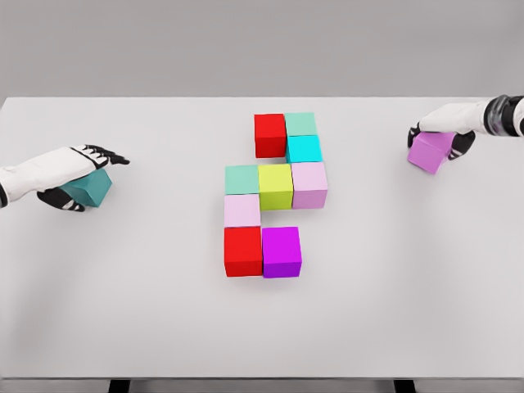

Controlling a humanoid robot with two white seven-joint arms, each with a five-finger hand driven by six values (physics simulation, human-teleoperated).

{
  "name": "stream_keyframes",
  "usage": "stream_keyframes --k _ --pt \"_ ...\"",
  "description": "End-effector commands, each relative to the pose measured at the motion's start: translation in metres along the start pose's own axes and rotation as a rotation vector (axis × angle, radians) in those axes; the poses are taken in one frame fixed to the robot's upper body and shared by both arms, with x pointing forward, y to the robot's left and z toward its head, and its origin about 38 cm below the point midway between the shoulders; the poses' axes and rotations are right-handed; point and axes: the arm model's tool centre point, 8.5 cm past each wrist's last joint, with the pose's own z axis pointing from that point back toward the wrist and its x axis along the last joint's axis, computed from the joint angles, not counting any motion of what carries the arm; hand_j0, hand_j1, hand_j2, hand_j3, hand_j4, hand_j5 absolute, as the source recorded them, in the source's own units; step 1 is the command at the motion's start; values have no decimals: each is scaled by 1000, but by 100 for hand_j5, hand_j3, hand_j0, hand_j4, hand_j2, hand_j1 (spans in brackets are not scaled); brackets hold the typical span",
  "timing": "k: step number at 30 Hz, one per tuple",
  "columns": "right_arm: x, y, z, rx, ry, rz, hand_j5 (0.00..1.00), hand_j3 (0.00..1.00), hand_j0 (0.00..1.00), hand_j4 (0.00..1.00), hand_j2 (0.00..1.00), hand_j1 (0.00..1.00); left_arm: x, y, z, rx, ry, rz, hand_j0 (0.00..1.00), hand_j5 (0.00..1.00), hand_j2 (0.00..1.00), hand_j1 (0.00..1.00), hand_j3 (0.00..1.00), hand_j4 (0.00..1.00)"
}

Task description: Assemble the squares on the desktop into the number 2

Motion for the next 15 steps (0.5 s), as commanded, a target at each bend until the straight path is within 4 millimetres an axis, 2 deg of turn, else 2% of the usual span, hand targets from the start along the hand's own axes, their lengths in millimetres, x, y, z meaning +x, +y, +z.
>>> stream_keyframes --k 1,5,7,8,15 --pt "0 -2 1 -8 -1 -4 65 65 65 65 65 65 -2 0 1 2 6 5 100 100 100 100 100 100" --pt "-3 -1 5 -11 4 -6 63 63 63 63 63 63 -8 1 4 0 26 1 100 100 100 100 100 100" --pt "-7 -11 18 -50 11 24 63 63 63 63 63 63 -8 1 3 -2 26 -2 100 100 100 100 100 100" --pt "-5 -21 29 -89 9 54 63 63 63 63 63 63 -8 1 3 -5 26 -6 100 100 100 100 100 100" --pt "5 -22 45 -120 -10 134 63 63 63 63 63 63 -10 -1 4 -13 35 -10 100 100 100 100 100 100"
